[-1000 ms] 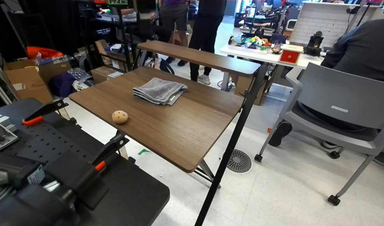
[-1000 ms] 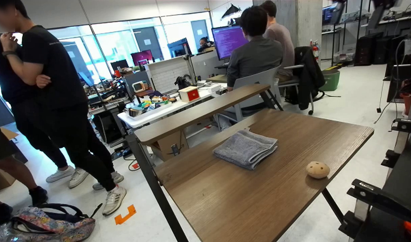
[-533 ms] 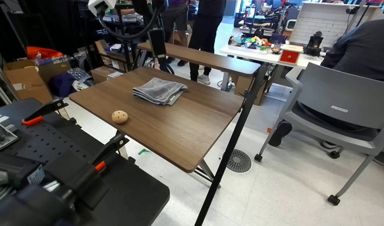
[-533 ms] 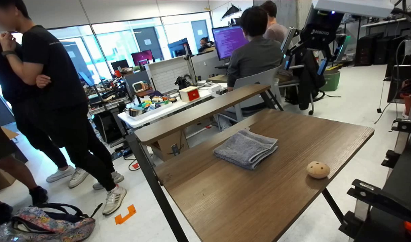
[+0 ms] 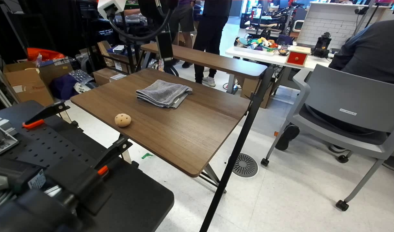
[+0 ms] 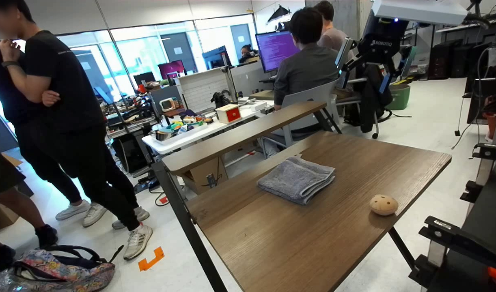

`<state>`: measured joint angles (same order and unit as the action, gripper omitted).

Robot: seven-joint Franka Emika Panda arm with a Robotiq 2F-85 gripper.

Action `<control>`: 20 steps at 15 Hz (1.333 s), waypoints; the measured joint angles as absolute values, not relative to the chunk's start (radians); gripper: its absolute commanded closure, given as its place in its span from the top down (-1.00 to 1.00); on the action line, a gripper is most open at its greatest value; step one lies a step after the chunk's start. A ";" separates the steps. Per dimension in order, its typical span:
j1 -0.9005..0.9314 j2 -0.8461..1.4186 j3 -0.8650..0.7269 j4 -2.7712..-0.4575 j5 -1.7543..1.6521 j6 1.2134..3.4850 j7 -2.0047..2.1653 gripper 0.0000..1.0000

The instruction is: Use the grey towel to wipe the table, move the cookie plush toy backwards

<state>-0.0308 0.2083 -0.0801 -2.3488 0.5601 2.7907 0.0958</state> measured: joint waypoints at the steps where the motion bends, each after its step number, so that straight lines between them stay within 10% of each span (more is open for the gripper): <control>1: -0.028 0.229 -0.080 -2.334 0.501 2.778 0.131 1.00; 20: 0.272 0.791 -0.108 -1.892 0.323 2.859 0.952 1.00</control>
<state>0.2715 0.7911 -0.1078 -1.8921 0.3229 2.8593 0.9516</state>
